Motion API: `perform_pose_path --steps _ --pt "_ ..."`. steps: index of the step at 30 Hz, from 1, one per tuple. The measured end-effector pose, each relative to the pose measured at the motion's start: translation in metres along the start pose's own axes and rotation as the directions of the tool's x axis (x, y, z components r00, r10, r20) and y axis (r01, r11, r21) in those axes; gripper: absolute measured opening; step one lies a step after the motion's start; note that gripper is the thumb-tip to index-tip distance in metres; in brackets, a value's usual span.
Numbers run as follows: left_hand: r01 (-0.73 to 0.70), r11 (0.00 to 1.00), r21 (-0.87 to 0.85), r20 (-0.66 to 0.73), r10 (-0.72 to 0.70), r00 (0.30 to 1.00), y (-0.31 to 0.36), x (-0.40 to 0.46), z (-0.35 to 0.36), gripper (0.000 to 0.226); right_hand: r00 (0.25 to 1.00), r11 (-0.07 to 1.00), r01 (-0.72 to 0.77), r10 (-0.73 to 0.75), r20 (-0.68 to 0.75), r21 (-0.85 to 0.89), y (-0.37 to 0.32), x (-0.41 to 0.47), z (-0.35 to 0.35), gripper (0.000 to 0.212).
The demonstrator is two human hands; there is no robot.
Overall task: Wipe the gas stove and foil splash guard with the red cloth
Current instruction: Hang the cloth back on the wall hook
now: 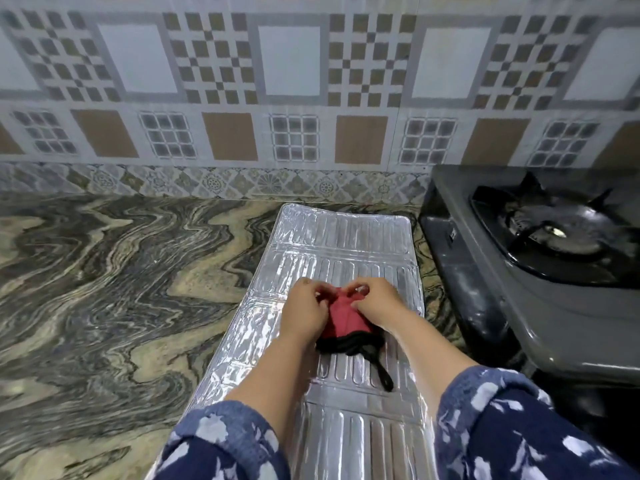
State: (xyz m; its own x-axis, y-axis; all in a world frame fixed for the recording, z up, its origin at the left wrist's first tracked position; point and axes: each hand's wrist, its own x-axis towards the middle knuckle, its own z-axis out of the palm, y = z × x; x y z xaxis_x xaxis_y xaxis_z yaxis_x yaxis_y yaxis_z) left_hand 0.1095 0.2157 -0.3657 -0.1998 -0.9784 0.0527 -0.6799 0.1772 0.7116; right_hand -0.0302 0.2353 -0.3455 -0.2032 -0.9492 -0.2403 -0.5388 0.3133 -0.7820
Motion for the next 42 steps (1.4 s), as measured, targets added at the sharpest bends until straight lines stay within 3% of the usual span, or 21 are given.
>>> perform_pose_path --steps 2,6,10,13,16,18,23,27,31,34,38,42 --pt "0.001 0.989 -0.145 -0.045 -0.008 0.999 0.007 0.011 -0.006 0.036 0.995 0.998 -0.056 0.053 0.085 0.032 -0.010 0.003 -0.013 0.034" --pt "-0.038 0.966 -0.256 -0.120 0.007 0.993 0.038 0.049 -0.030 0.045 0.979 0.999 -0.032 0.023 0.205 0.039 -0.045 0.014 -0.057 0.034" --pt "-0.140 0.962 -0.236 -0.206 0.092 0.974 0.095 0.086 -0.076 0.045 0.988 0.990 0.134 -0.137 0.077 0.044 -0.100 0.028 -0.116 0.031" --pt "-0.269 0.943 -0.195 -0.295 0.205 0.933 0.145 0.115 -0.112 0.043 0.949 0.956 0.291 -0.293 -0.118 -0.038 -0.145 0.041 -0.162 0.027" --pt "-0.399 0.910 -0.108 -0.365 0.337 0.868 0.197 0.145 -0.139 0.026 0.833 0.899 0.377 -0.435 -0.341 -0.224 -0.184 0.052 -0.210 0.025" --pt "-0.472 0.880 -0.043 -0.379 0.423 0.823 0.223 0.167 -0.150 0.027 0.754 0.860 0.402 -0.506 -0.420 -0.314 -0.207 0.063 -0.240 0.026" --pt "-0.541 0.815 0.209 -0.359 0.578 0.733 0.276 0.222 -0.171 0.053 0.533 0.762 0.414 -0.646 -0.547 -0.497 -0.251 0.109 -0.292 0.038" --pt "-0.545 0.745 0.384 -0.329 0.662 0.674 0.319 0.264 -0.187 0.058 0.428 0.682 0.409 -0.730 -0.533 -0.606 -0.285 0.136 -0.318 0.047" --pt "-0.510 0.732 0.451 -0.317 0.666 0.675 0.359 0.298 -0.203 0.069 0.484 0.665 0.445 -0.742 -0.463 -0.600 -0.319 0.164 -0.345 0.051" --pt "-0.463 0.718 0.520 -0.262 0.650 0.714 0.370 0.317 -0.209 0.077 0.528 0.674 0.414 -0.726 -0.442 -0.612 -0.327 0.190 -0.355 0.053" --pt "-0.394 0.692 0.605 -0.255 0.637 0.727 0.358 0.334 -0.208 0.091 0.442 0.638 0.350 -0.758 -0.479 -0.686 -0.310 0.209 -0.358 0.062" --pt "-0.459 0.733 0.502 -0.312 0.649 0.694 0.349 0.331 -0.207 0.075 0.444 0.662 0.451 -0.748 -0.493 -0.598 -0.308 0.205 -0.363 0.053"
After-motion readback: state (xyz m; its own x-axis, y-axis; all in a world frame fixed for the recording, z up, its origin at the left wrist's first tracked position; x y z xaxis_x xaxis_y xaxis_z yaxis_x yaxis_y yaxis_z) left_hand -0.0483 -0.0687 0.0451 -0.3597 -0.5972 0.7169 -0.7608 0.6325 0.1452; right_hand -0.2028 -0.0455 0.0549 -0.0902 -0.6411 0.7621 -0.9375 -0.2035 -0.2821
